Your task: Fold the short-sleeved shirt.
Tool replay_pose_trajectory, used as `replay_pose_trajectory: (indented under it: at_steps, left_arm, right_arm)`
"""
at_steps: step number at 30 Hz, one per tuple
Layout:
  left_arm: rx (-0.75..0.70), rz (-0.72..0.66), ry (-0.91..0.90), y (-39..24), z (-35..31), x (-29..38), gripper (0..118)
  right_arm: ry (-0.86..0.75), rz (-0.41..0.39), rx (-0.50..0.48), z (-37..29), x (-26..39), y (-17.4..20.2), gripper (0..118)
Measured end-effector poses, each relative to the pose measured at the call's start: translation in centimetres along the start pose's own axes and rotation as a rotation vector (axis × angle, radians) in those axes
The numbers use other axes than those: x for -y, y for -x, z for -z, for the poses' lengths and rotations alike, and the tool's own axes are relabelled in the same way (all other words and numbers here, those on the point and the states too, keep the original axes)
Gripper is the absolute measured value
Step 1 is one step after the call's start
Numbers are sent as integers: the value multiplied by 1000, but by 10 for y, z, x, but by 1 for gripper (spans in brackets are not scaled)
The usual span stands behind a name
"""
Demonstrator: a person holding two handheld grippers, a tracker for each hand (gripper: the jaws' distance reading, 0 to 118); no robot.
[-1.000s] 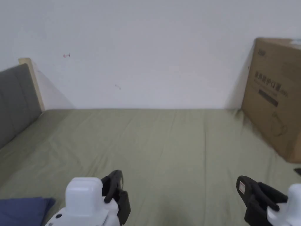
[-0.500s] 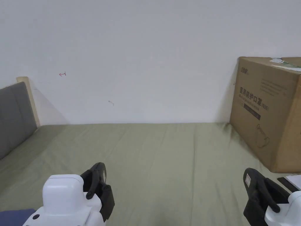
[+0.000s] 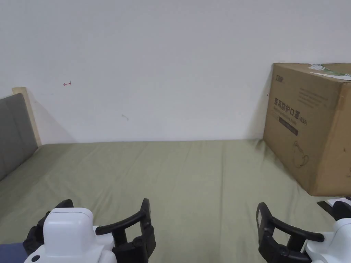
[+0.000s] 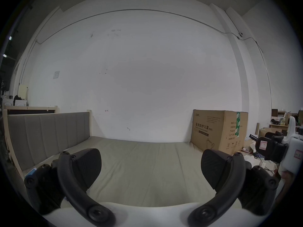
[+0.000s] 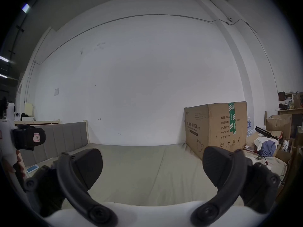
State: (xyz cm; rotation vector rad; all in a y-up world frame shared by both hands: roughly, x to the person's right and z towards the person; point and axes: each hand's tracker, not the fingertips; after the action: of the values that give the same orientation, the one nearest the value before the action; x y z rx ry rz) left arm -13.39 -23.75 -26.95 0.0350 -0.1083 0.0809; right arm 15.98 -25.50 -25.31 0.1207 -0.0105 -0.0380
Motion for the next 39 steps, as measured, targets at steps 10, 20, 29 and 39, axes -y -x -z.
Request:
replay_pose_trajectory:
  at_steps: [10,20,29,39]
  left_arm:
    - [-6,-31,17,11,4,1,118]
    - [-139,22,128,14,25,14,118]
    - [-118,-89,244,21,32,16,118]
    - [-112,-89,319,19,34,28,118]
  right_arm:
    - [29,-37,9,7,0,2,118]
    - [45,-82,-8,10,1,12,118]
    - [97,-80,-22,15,9,19,118]
    - [142,-86,-44,19,17,26,118]
